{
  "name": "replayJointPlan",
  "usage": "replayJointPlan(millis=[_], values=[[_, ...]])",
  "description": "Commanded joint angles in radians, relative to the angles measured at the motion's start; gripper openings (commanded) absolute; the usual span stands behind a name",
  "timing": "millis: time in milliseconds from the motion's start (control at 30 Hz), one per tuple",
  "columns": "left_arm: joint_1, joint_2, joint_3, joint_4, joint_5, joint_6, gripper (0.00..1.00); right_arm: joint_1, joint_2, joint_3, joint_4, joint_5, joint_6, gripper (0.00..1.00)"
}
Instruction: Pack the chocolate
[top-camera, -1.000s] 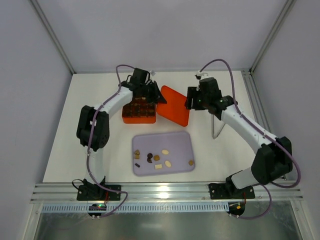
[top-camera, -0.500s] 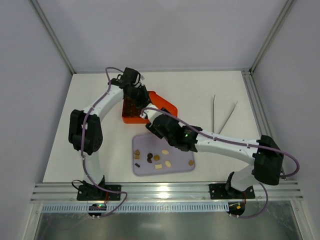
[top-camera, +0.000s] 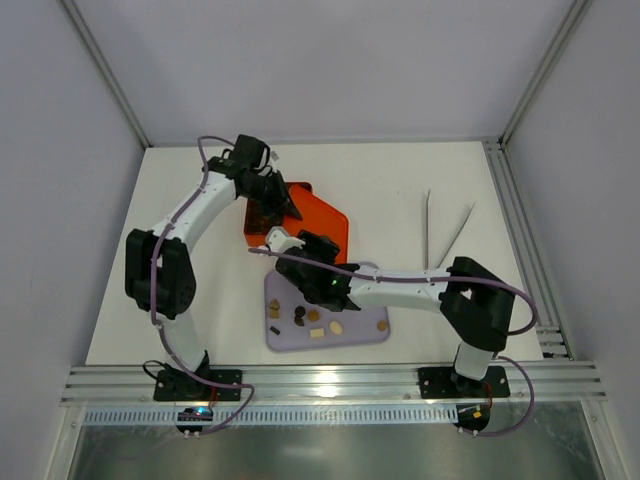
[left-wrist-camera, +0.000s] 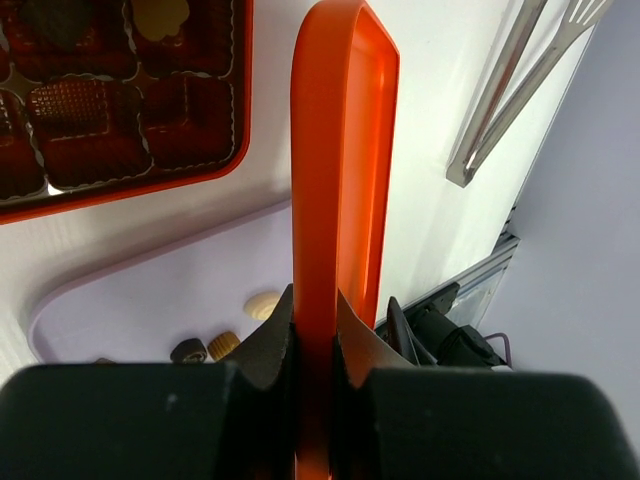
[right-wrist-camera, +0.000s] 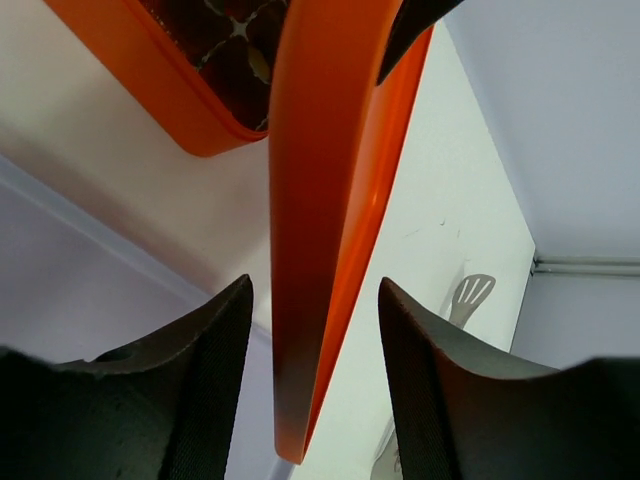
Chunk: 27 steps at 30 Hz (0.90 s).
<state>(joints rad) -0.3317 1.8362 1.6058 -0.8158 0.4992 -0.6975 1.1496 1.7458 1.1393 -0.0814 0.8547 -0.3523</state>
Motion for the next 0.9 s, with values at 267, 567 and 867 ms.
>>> replayJointPlan(millis=[267, 567, 867], values=[[0.022, -0.072, -0.026, -0.011, 0.062, 0.02, 0.0, 0.002, 0.09, 0.091, 0.219, 0.139, -0.135, 0.4], [0.036, -0.107, -0.05, 0.0, 0.081, 0.02, 0.02, 0.002, 0.118, 0.103, 0.302, 0.207, -0.212, 0.05], [0.063, -0.155, -0.032, 0.061, 0.021, 0.021, 0.78, 0.004, 0.012, 0.122, 0.254, 0.211, -0.231, 0.04]])
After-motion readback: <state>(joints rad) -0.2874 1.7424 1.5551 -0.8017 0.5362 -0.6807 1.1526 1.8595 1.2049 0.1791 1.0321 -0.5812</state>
